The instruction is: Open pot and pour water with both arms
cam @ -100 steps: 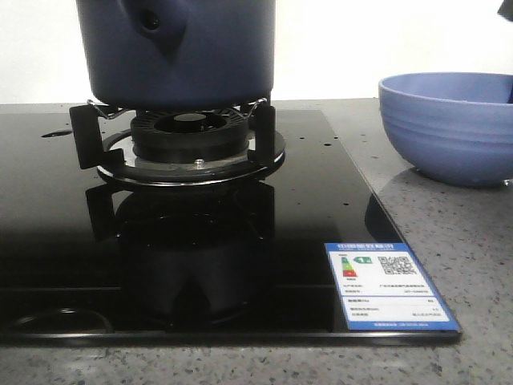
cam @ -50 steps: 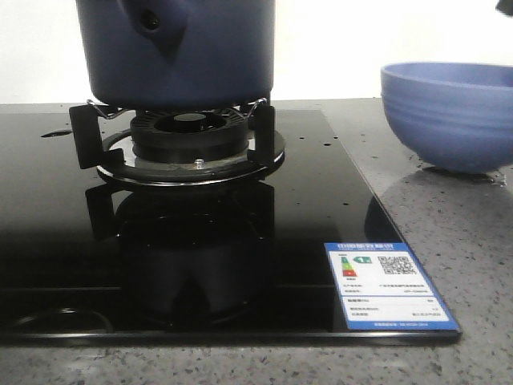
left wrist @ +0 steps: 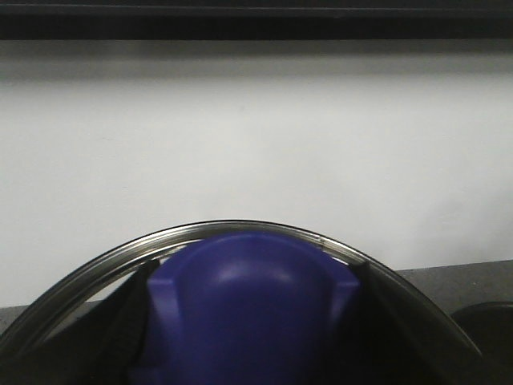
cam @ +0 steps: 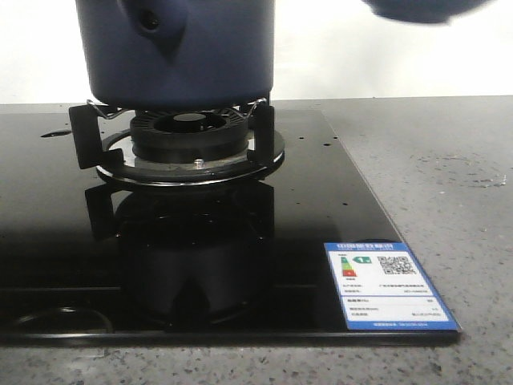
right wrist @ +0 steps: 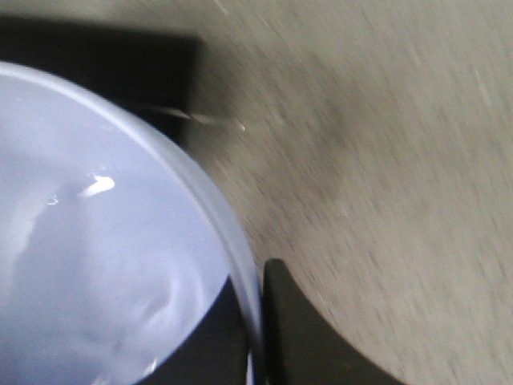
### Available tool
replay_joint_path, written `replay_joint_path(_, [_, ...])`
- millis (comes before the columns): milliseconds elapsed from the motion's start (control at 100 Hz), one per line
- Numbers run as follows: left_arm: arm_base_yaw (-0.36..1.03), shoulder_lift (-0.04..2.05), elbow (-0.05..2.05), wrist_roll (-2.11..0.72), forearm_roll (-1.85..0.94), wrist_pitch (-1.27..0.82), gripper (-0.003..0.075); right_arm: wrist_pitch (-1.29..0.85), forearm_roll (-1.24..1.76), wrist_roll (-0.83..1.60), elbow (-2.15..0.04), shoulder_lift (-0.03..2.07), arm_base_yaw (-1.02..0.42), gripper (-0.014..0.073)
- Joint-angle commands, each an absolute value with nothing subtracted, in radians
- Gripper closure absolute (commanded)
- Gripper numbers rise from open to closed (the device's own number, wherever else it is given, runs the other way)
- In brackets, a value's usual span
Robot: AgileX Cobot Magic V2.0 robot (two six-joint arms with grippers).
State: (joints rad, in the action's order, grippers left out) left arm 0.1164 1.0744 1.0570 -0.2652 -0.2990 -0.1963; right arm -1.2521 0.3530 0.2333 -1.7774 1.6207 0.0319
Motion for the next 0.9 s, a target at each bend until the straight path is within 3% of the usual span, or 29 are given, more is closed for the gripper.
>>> replay_joint_path(0, [0.117, 1.058, 1.098, -0.264, -0.305, -0.095, 0.0321, -1.292, 0.402, 0.214, -1.910, 1.628, -0.021, 0.0634])
replay_joint_path(370, [0.035, 1.058, 1.098, -0.264, -0.305, -0.113, 0.0321, -1.259, 0.407, 0.178, -2.266, 1.821, -0.251, 0.0634])
replay_joint_path(890, [-0.010, 1.058, 1.098, -0.264, -0.305, -0.144, 0.0321, -0.908, 0.403, 0.267, -2.232, 1.877, -0.406, 0.0634])
